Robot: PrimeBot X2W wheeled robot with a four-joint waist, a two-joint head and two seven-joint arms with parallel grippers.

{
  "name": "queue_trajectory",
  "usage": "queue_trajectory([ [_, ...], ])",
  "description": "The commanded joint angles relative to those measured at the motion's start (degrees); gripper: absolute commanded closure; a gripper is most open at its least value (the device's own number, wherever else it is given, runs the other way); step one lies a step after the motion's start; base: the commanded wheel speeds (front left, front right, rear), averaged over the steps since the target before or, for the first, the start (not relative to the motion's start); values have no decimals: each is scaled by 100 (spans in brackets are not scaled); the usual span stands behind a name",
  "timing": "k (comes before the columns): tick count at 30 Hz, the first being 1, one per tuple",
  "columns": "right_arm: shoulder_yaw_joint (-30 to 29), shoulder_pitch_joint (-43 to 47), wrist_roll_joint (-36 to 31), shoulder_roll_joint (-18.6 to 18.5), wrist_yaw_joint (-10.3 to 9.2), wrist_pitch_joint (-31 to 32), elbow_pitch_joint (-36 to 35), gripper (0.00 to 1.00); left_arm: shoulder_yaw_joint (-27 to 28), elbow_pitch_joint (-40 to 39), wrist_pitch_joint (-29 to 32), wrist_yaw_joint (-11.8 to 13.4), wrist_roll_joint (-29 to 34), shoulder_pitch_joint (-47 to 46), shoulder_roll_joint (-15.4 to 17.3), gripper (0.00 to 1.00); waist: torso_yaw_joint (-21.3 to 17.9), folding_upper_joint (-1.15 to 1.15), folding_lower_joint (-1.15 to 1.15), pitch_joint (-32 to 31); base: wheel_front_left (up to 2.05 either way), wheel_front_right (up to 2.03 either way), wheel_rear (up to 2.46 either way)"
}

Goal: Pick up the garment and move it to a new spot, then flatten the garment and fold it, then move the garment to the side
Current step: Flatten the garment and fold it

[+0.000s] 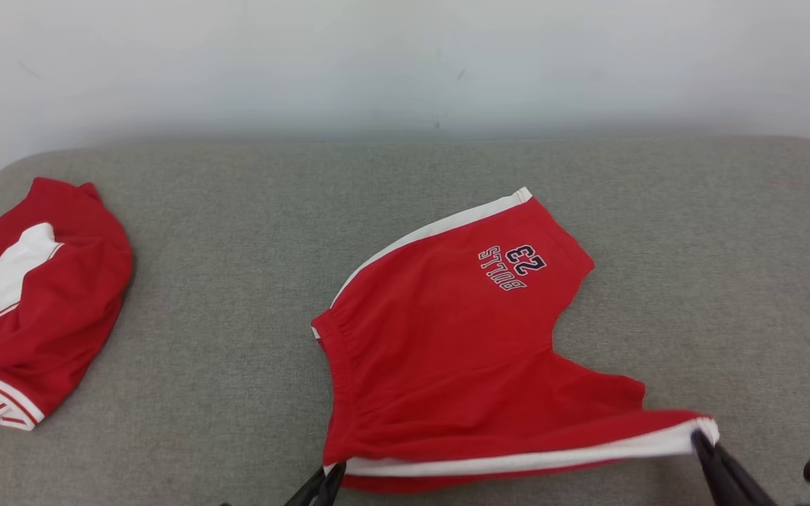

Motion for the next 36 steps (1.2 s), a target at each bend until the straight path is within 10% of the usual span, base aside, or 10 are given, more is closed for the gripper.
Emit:
queue_trajectory([
  [1, 8, -181, -11, -99, -15, 17, 24, 100, -36, 30, -19, -32, 54, -165, -21, 100, 89, 0, 0, 55, 0, 0, 0],
  [19, 751, -3470, 92, -1126, -14, 434, 1770, 100, 25, 627, -19, -27, -150, -1898, -609, 100, 552, 0, 0, 769, 0, 0, 0],
  [36, 1653, -6356, -110, -1115, -15, 186, 4584, 100, 231, 1405, -19, -28, -77, -2843, -1121, 100, 843, 0, 0, 1409, 0, 0, 0],
])
